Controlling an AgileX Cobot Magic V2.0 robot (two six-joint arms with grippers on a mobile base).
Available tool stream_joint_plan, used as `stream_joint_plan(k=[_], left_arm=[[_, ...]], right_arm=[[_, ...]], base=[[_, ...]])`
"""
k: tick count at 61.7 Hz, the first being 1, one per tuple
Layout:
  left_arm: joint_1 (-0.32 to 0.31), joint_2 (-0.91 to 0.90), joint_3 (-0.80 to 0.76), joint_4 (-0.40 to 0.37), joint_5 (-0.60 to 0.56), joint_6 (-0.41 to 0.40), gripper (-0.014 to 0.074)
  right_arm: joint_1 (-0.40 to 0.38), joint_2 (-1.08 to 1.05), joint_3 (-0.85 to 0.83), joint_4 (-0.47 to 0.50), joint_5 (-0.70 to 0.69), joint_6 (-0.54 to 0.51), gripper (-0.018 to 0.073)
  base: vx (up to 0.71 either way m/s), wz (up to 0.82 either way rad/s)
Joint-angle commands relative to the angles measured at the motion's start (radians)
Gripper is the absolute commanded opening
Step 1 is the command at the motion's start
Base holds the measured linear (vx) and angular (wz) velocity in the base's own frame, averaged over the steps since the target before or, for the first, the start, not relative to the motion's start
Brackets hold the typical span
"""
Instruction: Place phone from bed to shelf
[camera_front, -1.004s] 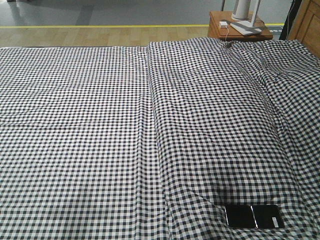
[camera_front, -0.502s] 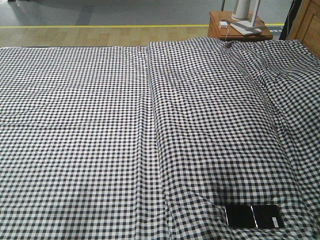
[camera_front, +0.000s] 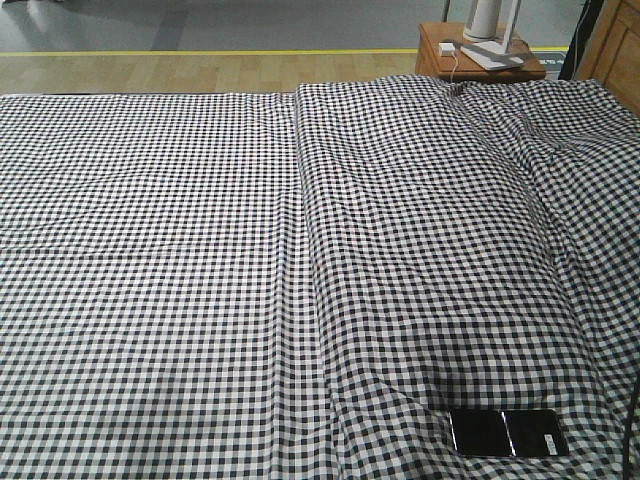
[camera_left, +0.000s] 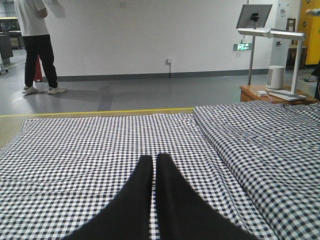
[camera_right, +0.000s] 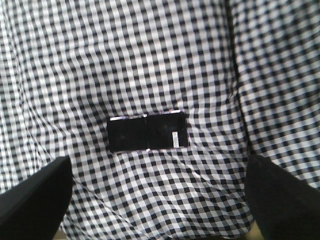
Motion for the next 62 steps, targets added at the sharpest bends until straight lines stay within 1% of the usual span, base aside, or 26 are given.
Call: stream_joint_plan(k=[1, 9, 14, 20, 27, 39, 62], left_arm=[[0.002, -0.006, -0.025, -0.010, -0.076, -0.009, 0.0001], [0.002, -0.006, -0.025, -0.010, -0.076, -0.009, 0.0001], [0.002, -0.006, -0.025, -0.010, -0.076, -0.009, 0.0001], [0.002, -0.006, -0.025, -0.010, -0.076, -0.009, 0.0001], [0.002, -0.006, -0.025, -0.010, -0.076, -0.009, 0.0001], [0.002, -0.006, -0.025, -0.010, -0.076, -0.009, 0.0001], [0.002, -0.006, -0.025, -0.010, -0.076, -0.009, 0.0001]], right_arm=[[-0.051, 0.036, -0.031, 0.092, -0.020, -0.104, 0.0646], [-0.123, 0.136, -0.031, 0.257, 0.007, -0.252, 0.0641], [-0.158, 0.191, -0.031, 0.362, 0.052, -0.351, 0.0638], [-0.187, 0.251, -0.031, 0.428, 0.084, -0.429, 0.0636], [-0.196, 0.320, -0.031, 0.433, 0.090, -0.480, 0.0633], [-0.196, 0.453, -0.031, 0.433, 0.117, -0.533, 0.0625], [-0.196, 0.694, -0.031, 0.434, 0.126, -0.596, 0.0613]], base=[[0.00, 0.00], [0.00, 0.00], [0.00, 0.00], [0.00, 0.00], [0.00, 0.00], [0.00, 0.00], [0.00, 0.00]])
